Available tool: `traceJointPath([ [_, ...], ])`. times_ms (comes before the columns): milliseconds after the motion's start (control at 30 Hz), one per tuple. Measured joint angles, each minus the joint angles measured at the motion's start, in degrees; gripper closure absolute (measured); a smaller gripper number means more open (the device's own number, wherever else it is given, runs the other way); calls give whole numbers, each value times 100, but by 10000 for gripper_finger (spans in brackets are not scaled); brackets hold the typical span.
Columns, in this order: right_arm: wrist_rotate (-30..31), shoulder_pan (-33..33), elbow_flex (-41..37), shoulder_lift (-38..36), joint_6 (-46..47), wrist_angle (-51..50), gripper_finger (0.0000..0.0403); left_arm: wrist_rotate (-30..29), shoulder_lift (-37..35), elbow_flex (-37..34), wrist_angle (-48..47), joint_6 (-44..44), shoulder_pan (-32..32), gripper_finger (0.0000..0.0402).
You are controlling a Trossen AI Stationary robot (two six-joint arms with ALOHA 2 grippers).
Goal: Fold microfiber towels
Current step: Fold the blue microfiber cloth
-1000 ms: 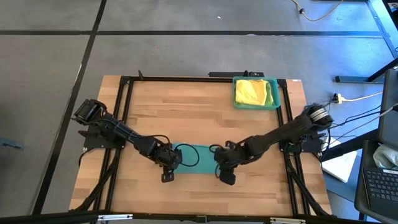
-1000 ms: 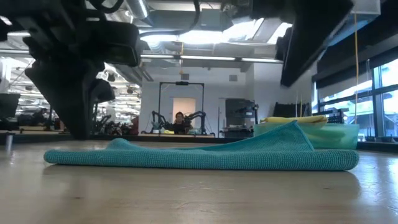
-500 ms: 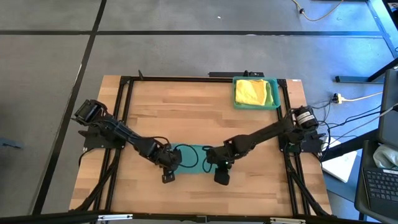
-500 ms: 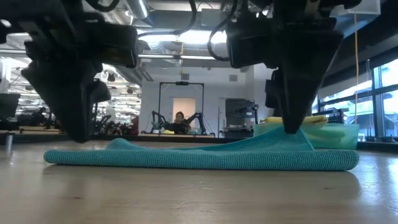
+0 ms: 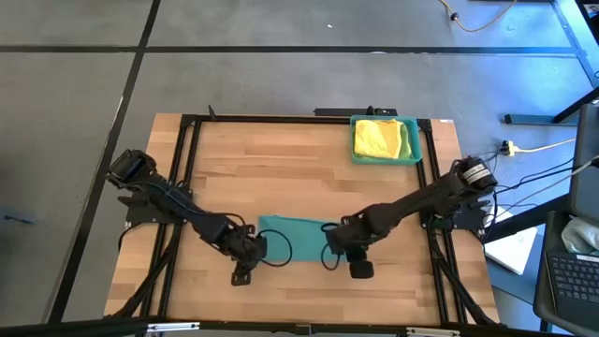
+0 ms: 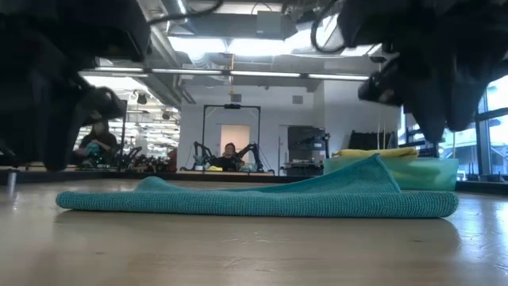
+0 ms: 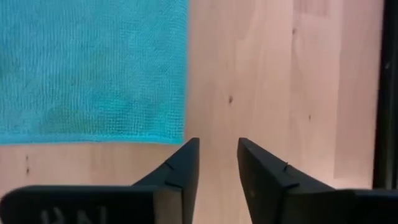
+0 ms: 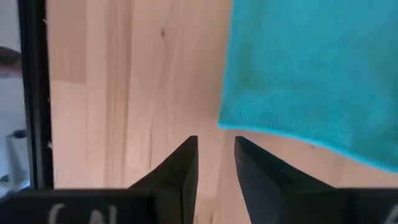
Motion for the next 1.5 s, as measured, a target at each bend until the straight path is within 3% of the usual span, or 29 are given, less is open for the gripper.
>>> traceJointPath([
  [167, 640, 395, 0, -60, -13, 283, 286, -420, -13, 3, -38, 195, -329, 270],
  [433, 1766, 809, 2, 271, 36, 952, 214, -1104, -13, 3, -43, 339, -424, 237],
  [633, 1906, 837, 2, 535, 330, 1014, 163, -1286, -7, 3, -50, 609, -399, 227],
  [800, 1922, 838, 2, 774, 621, 1006, 153, -1261, 169, -1, -7, 609, -368, 227],
  [1167, 1938, 932, 24, 1182, 971, 902, 204, -1105, 745, 25, 79, 318, -272, 228],
  [1500, 2026, 934, 23, 1195, 1221, 825, 325, -978, 787, 21, 103, 118, -257, 240],
])
